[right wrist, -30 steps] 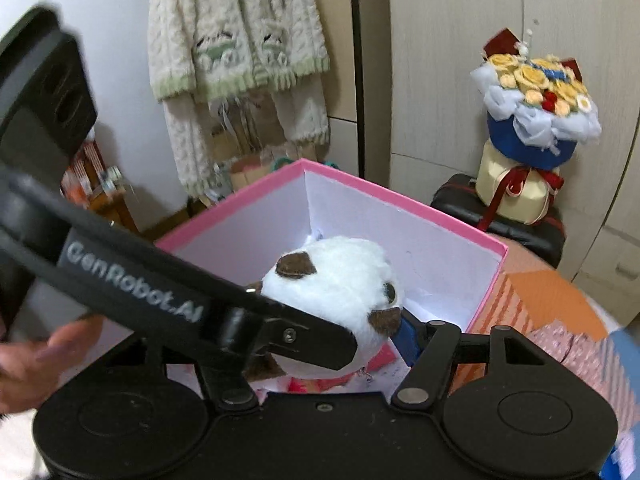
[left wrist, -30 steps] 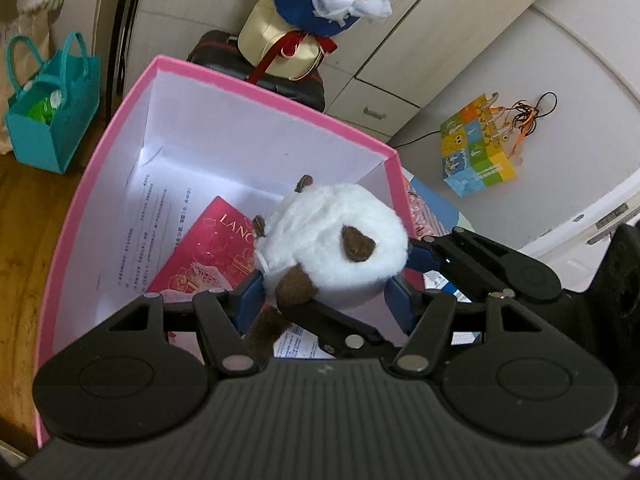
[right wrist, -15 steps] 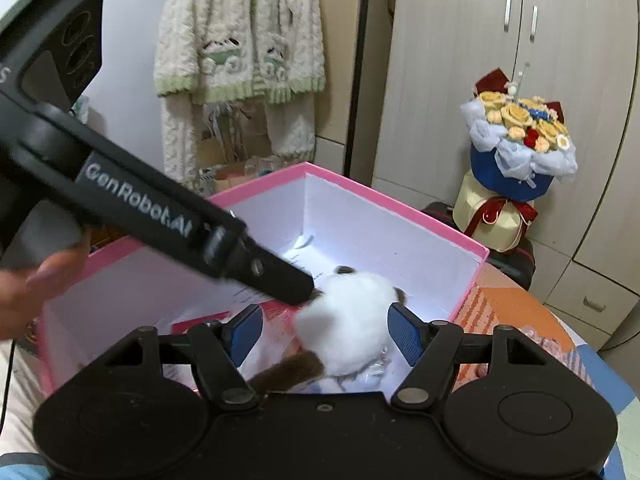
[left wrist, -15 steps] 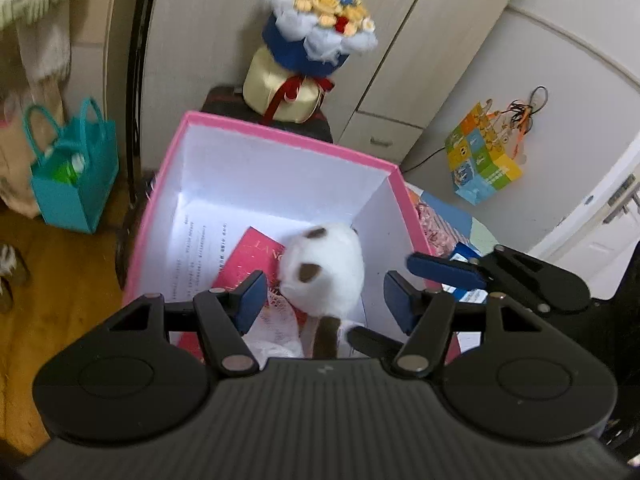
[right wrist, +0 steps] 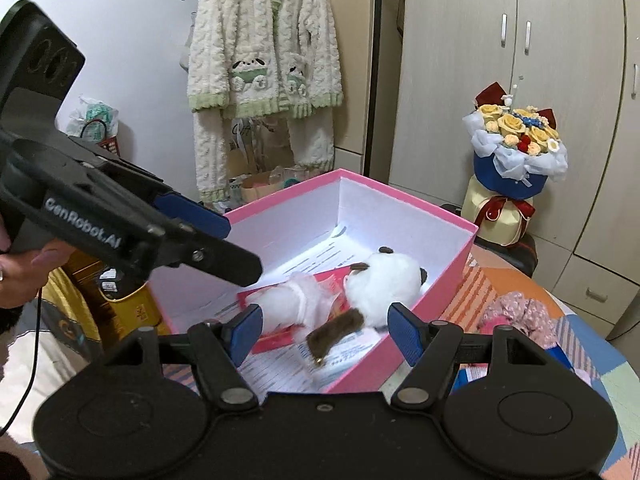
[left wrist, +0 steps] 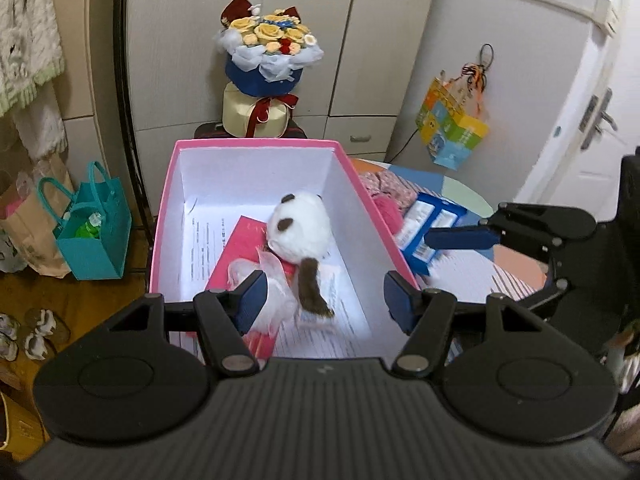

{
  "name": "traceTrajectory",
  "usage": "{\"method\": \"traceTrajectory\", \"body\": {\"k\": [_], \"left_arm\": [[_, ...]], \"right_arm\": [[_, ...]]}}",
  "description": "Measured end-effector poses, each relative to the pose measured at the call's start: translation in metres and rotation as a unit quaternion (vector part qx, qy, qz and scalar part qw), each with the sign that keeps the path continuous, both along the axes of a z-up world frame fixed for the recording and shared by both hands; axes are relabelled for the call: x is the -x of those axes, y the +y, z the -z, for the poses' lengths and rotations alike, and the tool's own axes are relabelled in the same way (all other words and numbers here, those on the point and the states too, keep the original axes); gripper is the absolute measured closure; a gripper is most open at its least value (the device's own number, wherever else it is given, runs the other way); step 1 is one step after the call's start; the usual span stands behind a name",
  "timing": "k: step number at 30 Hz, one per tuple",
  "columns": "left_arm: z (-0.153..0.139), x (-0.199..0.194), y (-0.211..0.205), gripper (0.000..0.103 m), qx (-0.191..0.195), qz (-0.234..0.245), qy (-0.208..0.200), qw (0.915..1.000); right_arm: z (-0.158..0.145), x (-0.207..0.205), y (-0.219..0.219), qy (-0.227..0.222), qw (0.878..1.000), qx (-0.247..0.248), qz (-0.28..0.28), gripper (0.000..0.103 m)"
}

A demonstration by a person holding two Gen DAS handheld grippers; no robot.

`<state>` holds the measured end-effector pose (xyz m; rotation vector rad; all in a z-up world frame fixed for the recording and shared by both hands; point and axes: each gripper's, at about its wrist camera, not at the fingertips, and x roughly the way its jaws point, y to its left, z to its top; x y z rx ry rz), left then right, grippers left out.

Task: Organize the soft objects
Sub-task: 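Lower the plush toy into the box and open both tools, then move both tools back to the blue wipes packet on the table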

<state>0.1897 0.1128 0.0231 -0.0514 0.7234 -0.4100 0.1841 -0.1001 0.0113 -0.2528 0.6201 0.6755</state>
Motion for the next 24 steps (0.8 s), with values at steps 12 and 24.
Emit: {"method": "traceTrajectory", "body": {"k": [12, 24], "left_arm": [[-0.026, 0.07, -0.01, 0.037, -0.024, 0.023, -0.03, 0.999], [-0.024, 0.116, -0.048, 0.032, -0.074, 0.071, -0.051, 0.9934]], "right_arm": [[-0.025, 0.053, -0.028, 0.001, 1.0, -0.013, 0.002, 0.029], [-0.012, 0.089, -0.077, 0.006, 0.999, -0.025, 0.031, 0.029]]}}
